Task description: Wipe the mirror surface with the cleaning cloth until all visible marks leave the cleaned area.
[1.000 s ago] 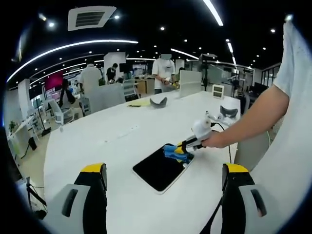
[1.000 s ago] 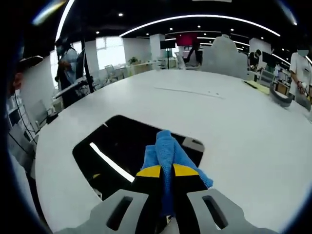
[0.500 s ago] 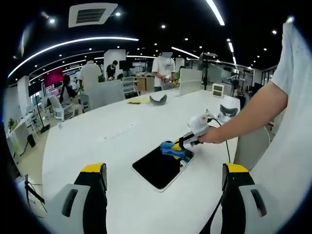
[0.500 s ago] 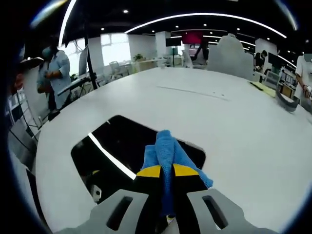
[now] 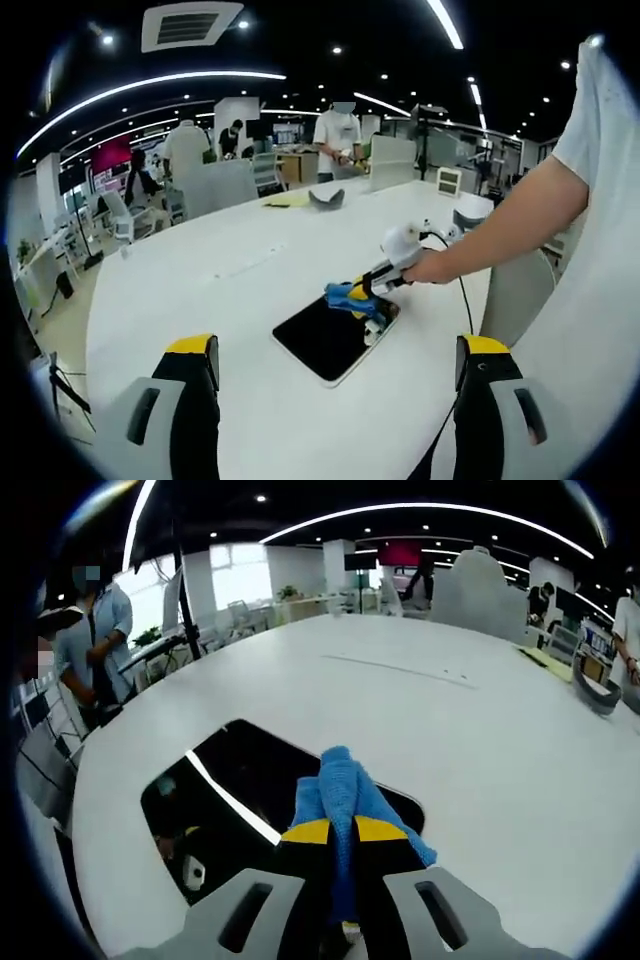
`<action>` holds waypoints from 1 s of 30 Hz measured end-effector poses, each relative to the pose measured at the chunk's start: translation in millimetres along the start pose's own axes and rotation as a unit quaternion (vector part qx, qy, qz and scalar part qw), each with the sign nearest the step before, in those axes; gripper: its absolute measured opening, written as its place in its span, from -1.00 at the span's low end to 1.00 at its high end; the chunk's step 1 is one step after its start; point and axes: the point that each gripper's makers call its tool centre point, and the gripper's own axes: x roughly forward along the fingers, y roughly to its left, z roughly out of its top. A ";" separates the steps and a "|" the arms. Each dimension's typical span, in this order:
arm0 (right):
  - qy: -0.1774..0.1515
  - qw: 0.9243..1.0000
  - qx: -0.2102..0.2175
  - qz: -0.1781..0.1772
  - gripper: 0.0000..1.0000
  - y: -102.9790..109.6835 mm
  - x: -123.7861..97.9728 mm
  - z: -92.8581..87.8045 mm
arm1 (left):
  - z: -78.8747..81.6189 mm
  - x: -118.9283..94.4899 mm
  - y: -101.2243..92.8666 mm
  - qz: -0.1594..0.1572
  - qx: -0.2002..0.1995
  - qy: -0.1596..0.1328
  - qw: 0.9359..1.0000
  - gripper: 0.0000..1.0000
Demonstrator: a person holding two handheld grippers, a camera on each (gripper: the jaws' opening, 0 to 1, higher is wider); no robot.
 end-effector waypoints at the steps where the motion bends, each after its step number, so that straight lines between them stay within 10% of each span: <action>1: 0.001 1.000 0.000 0.000 -0.95 -0.4 1.4 1.1 | -0.8 0.0 0.3 0.000 0.000 0.001 1.000 0.99; 30: 0.015 1.000 -0.015 0.009 -0.95 -0.8 15.6 12.0 | -0.1 1.9 7.1 0.004 -0.008 0.000 1.000 0.99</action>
